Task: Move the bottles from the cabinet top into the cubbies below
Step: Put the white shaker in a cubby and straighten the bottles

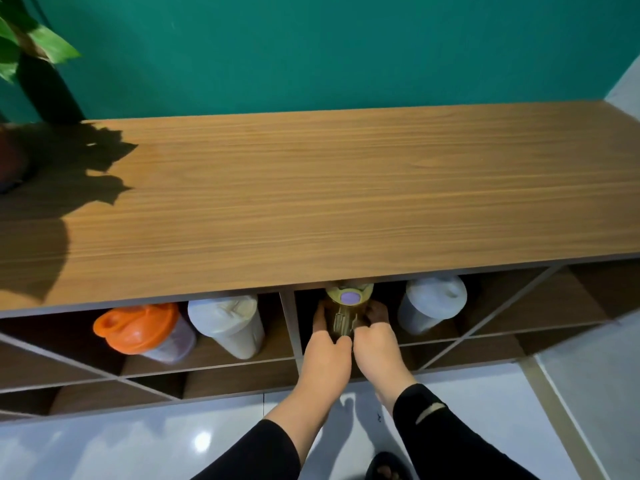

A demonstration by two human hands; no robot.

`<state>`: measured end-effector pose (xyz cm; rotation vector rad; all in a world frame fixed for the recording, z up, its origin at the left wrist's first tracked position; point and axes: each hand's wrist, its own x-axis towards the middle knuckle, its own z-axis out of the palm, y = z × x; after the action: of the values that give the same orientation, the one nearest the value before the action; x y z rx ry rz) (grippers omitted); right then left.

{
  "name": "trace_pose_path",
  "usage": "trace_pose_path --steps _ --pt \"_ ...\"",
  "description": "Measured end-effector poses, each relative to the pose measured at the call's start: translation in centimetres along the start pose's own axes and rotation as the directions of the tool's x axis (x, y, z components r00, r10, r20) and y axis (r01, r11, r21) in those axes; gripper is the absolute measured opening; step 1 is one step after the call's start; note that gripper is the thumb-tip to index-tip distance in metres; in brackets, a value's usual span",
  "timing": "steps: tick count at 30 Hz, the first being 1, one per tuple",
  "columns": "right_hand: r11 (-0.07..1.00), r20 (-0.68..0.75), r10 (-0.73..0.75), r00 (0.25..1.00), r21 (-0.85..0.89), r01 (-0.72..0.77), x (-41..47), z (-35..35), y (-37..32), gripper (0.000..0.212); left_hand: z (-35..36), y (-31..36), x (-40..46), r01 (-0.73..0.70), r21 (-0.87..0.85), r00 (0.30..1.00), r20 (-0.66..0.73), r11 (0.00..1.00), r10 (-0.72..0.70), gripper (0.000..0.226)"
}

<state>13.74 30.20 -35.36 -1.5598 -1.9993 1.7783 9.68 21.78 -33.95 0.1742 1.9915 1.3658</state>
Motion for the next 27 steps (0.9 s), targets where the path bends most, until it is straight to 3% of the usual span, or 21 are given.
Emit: trace_pose_path --steps 8,12,15,18,21,23,25,27 --pt "0.994 0.004 -0.080 0.997 0.075 0.080 2.1 0.6 0.8 0.054 0.2 -0.2 0.0 -0.010 -0.001 1.000 -0.007 1.000 0.010 0.075" --pt "0.999 -0.045 -0.046 0.998 -0.021 0.045 1.5 0.6 1.1 0.045 -0.2 -0.1 -0.2 -0.012 0.022 1.000 0.003 1.000 0.012 0.076" --pt "0.961 -0.103 -0.075 0.992 -0.272 0.044 0.0 0.1 0.9 0.020 -0.9 -0.3 -1.1 0.017 0.069 1.000 -0.022 0.997 -0.016 0.067" --pt "0.873 0.142 0.042 0.989 -0.486 0.032 -1.8 0.0 0.3 0.026 -2.2 -1.6 -2.6 0.030 0.172 0.999 -0.031 0.985 -0.025 0.055" --pt "0.766 0.418 0.270 0.868 -0.640 0.070 -4.4 1.4 -0.6 0.027 -4.3 -3.5 -3.7 0.104 0.161 0.991 -0.098 0.981 -0.089 0.040" --pt "0.772 0.501 0.191 0.844 -0.608 0.186 -5.5 3.5 -0.6 0.025 -6.3 -4.8 -4.0 0.161 0.058 0.962 -0.231 0.985 -0.144 0.026" --pt "0.846 0.503 0.023 0.864 -0.470 0.251 -6.9 6.2 -0.4 0.019 -8.6 -5.4 -4.0 0.194 -0.112 0.902 -0.370 0.974 -0.223 0.020" --pt "0.937 0.420 -0.069 0.905 -0.285 0.204 -8.0 9.1 -0.5 0.039 -10.6 -5.4 -3.7 0.169 -0.233 0.854 -0.450 0.958 -0.260 0.023"
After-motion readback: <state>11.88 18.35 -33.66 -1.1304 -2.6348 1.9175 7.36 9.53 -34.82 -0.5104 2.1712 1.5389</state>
